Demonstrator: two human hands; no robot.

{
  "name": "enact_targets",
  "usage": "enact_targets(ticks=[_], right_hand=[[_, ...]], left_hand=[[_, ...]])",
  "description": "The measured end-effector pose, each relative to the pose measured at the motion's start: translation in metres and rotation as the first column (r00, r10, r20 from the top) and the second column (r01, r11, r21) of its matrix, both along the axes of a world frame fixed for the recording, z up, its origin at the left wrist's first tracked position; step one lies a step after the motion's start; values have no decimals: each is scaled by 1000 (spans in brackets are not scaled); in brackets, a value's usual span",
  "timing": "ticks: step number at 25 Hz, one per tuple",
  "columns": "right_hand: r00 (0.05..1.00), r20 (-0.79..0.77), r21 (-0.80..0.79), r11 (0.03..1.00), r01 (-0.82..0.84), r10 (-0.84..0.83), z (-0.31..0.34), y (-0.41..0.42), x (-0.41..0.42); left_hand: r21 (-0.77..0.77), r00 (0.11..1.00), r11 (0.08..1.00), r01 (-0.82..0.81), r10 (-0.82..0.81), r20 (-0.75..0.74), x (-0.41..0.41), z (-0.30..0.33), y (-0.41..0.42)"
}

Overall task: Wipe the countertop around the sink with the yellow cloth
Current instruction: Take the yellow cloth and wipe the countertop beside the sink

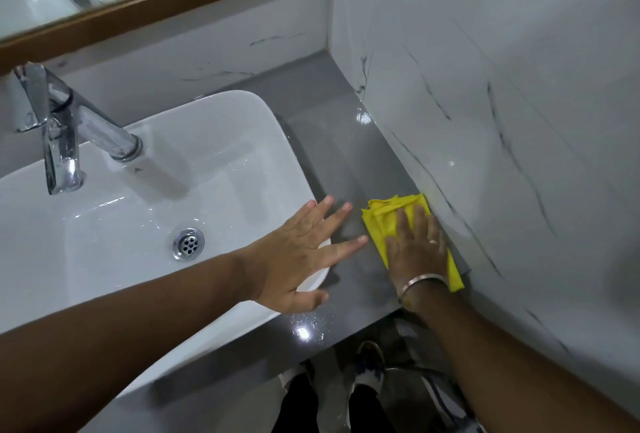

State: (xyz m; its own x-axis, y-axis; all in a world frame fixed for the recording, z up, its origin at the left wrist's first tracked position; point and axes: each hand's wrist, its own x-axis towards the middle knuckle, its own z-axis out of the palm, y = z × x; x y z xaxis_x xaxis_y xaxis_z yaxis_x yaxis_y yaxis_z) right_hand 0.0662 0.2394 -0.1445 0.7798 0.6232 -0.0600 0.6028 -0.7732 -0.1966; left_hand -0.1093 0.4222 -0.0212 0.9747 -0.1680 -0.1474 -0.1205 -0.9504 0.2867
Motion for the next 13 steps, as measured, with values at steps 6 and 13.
enact_targets(ticks=[6, 13], right_hand=[[687, 86, -125, 692, -711, 721, -8, -20, 5], [723, 30, -128, 721, -681, 690, -5, -13, -2]], left_hand=[[37, 1000, 999, -26, 25, 13, -5, 3, 1], [196, 849, 830, -522, 529, 19, -35, 15, -30]])
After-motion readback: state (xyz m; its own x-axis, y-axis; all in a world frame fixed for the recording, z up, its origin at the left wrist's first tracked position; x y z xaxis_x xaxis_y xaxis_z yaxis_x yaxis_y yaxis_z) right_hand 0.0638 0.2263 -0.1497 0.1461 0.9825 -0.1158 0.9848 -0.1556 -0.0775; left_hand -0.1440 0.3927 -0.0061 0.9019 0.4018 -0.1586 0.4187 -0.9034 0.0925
